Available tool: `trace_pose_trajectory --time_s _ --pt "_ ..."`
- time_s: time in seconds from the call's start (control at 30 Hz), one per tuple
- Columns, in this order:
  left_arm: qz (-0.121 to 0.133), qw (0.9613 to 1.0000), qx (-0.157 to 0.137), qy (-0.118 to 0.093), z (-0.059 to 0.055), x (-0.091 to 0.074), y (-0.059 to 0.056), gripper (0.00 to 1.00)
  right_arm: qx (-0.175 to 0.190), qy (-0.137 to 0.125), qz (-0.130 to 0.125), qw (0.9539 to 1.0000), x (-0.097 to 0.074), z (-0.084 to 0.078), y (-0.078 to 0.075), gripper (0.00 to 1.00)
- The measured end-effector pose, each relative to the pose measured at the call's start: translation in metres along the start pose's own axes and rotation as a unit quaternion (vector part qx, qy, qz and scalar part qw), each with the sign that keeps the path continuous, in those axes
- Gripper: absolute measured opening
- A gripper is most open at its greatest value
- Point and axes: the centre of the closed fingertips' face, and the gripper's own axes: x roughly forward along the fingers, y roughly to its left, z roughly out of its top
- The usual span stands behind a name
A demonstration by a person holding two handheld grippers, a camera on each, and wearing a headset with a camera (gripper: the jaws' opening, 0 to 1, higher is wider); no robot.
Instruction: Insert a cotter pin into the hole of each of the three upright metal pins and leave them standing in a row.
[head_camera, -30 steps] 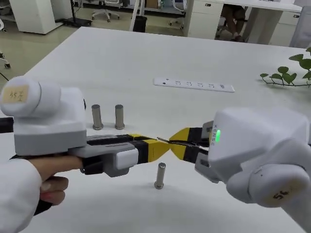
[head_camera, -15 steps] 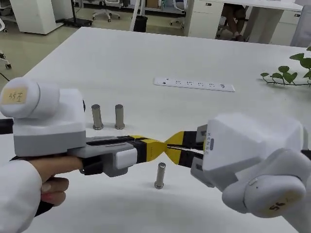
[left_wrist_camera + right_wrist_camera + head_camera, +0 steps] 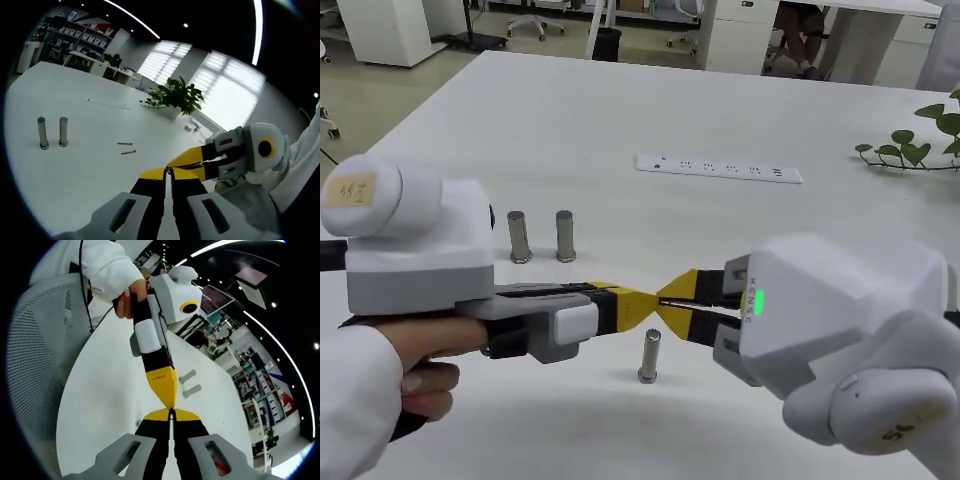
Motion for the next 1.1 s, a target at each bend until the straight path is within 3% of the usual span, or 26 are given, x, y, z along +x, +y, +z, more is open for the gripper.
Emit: trace_pose_trajectory --time_s 0.4,0.63,0.7,0.8,0.87,0.97,1.1 --pt "0.001 0.9997 -0.015 0.017 -0.005 -0.002 0.002 0.0 -0.003 -0.001 0.008 1.0 0.002 0.0 0.005 0.0" --pt "0.006 0.9998 -0.009 0.017 -0.006 -0.003 0.002 0.0 0.002 -0.002 0.009 1.0 0.003 0.0 0.005 0.0" --pt "0.007 0.9996 -0.023 0.017 -0.006 -0.003 0.003 0.0 0.009 -0.005 0.014 0.9999 0.004 0.0 0.007 0.0" --pt "0.009 0.9996 -0.019 0.021 -0.009 -0.005 0.004 0.0 0.048 -0.001 0.035 0.9983 0.003 -0.006 0.013 0.04" --pt "0.008 0.9996 -0.013 0.024 -0.01 -0.007 0.004 0.0 0.065 0.004 0.041 0.997 0.002 -0.012 0.013 0.09" --pt "0.004 0.9997 -0.012 0.02 -0.009 -0.01 0.004 0.0 0.084 0.0 0.039 0.9957 0.0 -0.016 0.01 0.08" --pt "-0.002 0.9997 0.013 0.019 -0.006 -0.013 0.002 0.0 0.145 -0.006 0.064 0.9874 -0.003 -0.021 0.012 0.11"
